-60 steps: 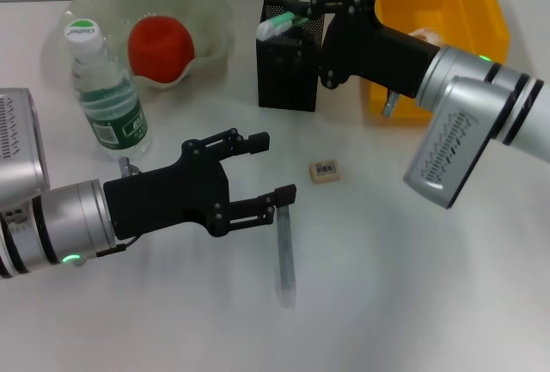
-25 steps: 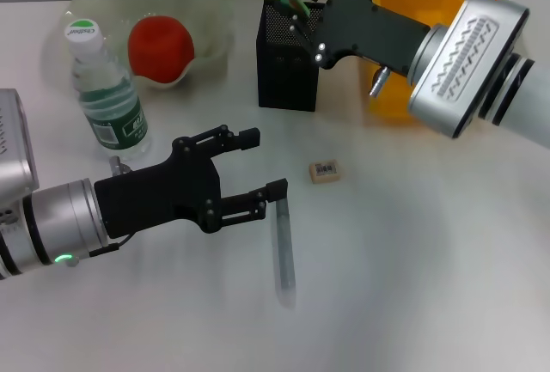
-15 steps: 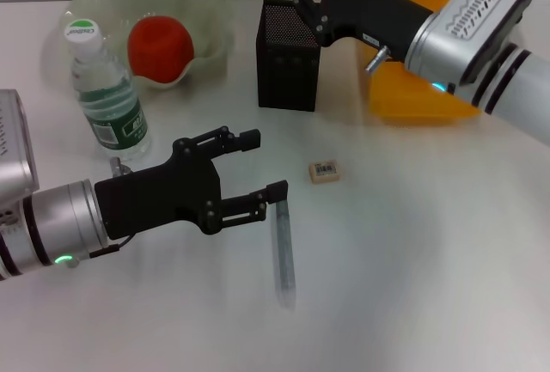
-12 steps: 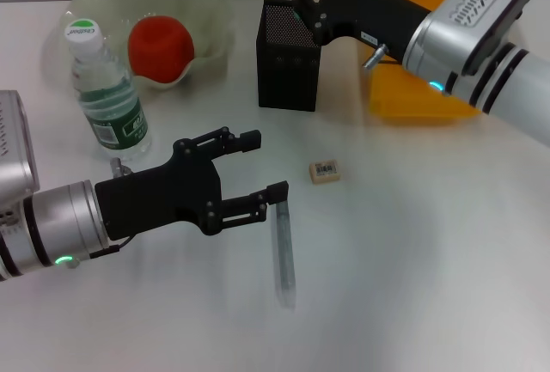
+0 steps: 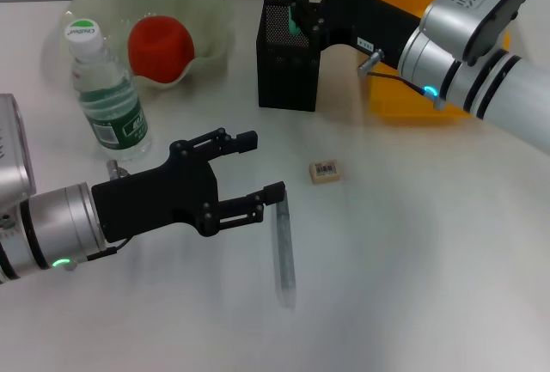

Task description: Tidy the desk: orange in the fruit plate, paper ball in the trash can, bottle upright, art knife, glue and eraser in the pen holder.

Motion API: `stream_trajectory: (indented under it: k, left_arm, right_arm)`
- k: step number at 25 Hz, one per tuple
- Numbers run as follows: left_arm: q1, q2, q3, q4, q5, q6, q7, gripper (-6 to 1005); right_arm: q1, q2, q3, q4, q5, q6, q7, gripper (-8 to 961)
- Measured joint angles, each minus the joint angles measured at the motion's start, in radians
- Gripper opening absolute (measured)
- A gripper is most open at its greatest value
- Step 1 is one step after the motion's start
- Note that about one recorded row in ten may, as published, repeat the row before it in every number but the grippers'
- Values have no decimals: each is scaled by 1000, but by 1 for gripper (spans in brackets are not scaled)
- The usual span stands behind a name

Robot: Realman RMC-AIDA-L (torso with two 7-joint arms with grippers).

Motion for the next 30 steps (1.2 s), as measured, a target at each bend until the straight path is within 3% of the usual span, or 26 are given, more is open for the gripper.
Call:
stream_trajectory:
  k: [14, 19, 28, 30]
  left_arm:
    - [2, 1, 3, 6, 0, 0, 1, 785]
    - [2, 1, 5, 7, 0, 0, 1, 785]
    - [3, 2, 6, 14, 2, 0, 1, 785]
    - [4, 2, 4, 14, 3, 0, 1, 785]
  right_arm:
    - [-12, 0, 46, 3, 0, 1, 15, 179]
    - [-19, 0, 46, 10, 0, -13, 9, 255]
    - [-38, 0, 65, 8, 0, -63, 8, 700]
    - [-42, 0, 73, 8, 0, -69, 9, 724]
